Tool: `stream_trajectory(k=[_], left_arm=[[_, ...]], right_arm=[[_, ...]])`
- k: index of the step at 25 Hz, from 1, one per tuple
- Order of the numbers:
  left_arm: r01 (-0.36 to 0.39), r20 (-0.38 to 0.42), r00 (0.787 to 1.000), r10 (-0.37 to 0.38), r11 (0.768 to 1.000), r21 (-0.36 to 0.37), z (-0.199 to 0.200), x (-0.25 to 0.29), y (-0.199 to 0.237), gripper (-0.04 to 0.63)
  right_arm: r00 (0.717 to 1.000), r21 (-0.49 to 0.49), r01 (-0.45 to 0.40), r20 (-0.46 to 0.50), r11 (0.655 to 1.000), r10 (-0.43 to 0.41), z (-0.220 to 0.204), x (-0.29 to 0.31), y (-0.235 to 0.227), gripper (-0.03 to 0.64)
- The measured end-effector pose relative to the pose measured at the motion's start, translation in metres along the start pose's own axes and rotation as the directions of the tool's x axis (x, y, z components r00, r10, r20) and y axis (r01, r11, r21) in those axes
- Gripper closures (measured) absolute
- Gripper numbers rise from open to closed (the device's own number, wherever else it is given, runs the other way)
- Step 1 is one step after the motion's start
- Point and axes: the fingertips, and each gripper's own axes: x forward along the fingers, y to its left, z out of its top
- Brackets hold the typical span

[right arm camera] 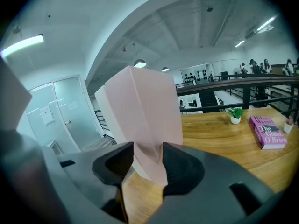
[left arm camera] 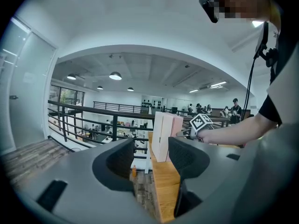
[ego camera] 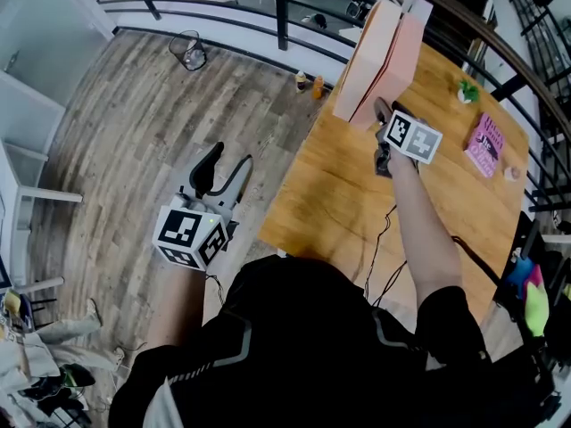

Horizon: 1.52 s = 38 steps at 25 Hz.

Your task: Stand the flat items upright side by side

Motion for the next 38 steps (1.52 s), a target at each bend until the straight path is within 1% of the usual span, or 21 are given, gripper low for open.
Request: stream_trajectory(k=[3,6,9,11,14,17,18,21,23,25,26,28,29,31,32,34,36,37,38], left_arm=[[0.012,0.008,1.0,-0.012,1.0,-0.004,0.005,0.006,-0.002,0.347],[0.037,0.039,0.999,-0.037,0.999,-0.016,0.018,0.015,-0.009,0.35],[0.086,0.058,0.995,-0.086,0.996,0.016,0.031,0.027,-0.02,0.35],[0.126,0.068,0.989,-0.128,0.992,0.032,0.038,0.038,-0.028,0.35],[0.189,0.081,0.978,-0.192,0.981,0.049,0.048,0.055,-0.045,0.35],[0.228,0.083,0.969,-0.232,0.972,0.056,0.061,0.067,-0.067,0.35],[0.248,0.09,0.963,-0.254,0.966,0.065,0.068,0.072,-0.076,0.35],[0.324,0.136,0.932,-0.337,0.94,0.108,0.093,0.094,-0.106,0.35],[0.351,0.155,0.917,-0.367,0.929,0.121,0.108,0.103,-0.123,0.35],[0.374,0.169,0.905,-0.39,0.92,0.121,0.12,0.107,-0.143,0.35],[0.388,0.179,0.897,-0.404,0.914,0.12,0.126,0.108,-0.154,0.358],[0.412,0.212,0.879,-0.427,0.904,0.113,0.139,0.109,-0.176,0.402],[0.417,0.228,0.874,-0.43,0.903,0.106,0.145,0.111,-0.186,0.409],[0.417,0.241,0.87,-0.429,0.903,0.103,0.159,0.114,-0.206,0.411],[0.416,0.24,0.87,-0.43,0.903,0.112,0.165,0.115,-0.217,0.411],[0.412,0.235,0.868,-0.436,0.899,0.148,0.175,0.116,-0.24,0.437],[0.39,0.234,0.872,-0.43,0.899,0.197,0.182,0.114,-0.256,0.458],[0.374,0.239,0.877,-0.417,0.904,0.208,0.184,0.114,-0.259,0.479],[0.363,0.243,0.881,-0.406,0.909,0.203,0.185,0.113,-0.26,0.515]], right_arm=[[1.0,-0.004,-0.013,0.024,1.0,0.013,0.005,-0.013,-0.001,0.41],[0.998,-0.005,-0.035,0.059,0.999,0.035,0.013,-0.035,-0.003,0.41],[0.992,-0.011,-0.069,0.102,0.998,0.07,0.023,-0.064,0.0,0.41],[0.987,-0.032,-0.085,0.132,0.996,0.088,0.032,-0.086,0.002,0.41],[0.982,-0.074,-0.077,0.17,0.994,0.088,0.045,-0.124,-0.003,0.41],[0.977,-0.107,-0.075,0.194,0.991,0.094,0.052,-0.162,-0.011,0.41],[0.974,-0.117,-0.065,0.207,0.991,0.088,0.055,-0.176,-0.016,0.41],[0.967,-0.159,-0.006,0.251,0.987,0.046,0.072,-0.219,-0.031,0.41],[0.962,-0.18,0.024,0.27,0.983,0.026,0.079,-0.245,-0.039,0.41],[0.957,-0.184,0.044,0.288,0.982,0.011,0.084,-0.27,-0.049,0.41],[0.955,-0.187,0.053,0.297,0.981,0.005,0.087,-0.283,-0.056,0.41],[0.948,-0.197,0.063,0.317,0.978,0.003,0.092,-0.306,-0.068,0.41],[0.945,-0.203,0.064,0.328,0.977,0.006,0.094,-0.316,-0.073,0.41],[0.937,-0.204,0.067,0.349,0.977,0.009,0.1,-0.335,-0.083,0.41],[0.934,-0.198,0.071,0.359,0.978,0.005,0.103,-0.344,-0.089,0.41],[0.928,-0.187,0.081,0.373,0.979,-0.005,0.108,-0.362,-0.103,0.417],[0.924,-0.193,0.087,0.381,0.977,-0.007,0.112,-0.378,-0.114,0.434],[0.923,-0.201,0.089,0.384,0.975,-0.005,0.113,-0.385,-0.117,0.44],[0.922,-0.208,0.093,0.387,0.974,-0.005,0.113,-0.39,-0.119,0.453]])
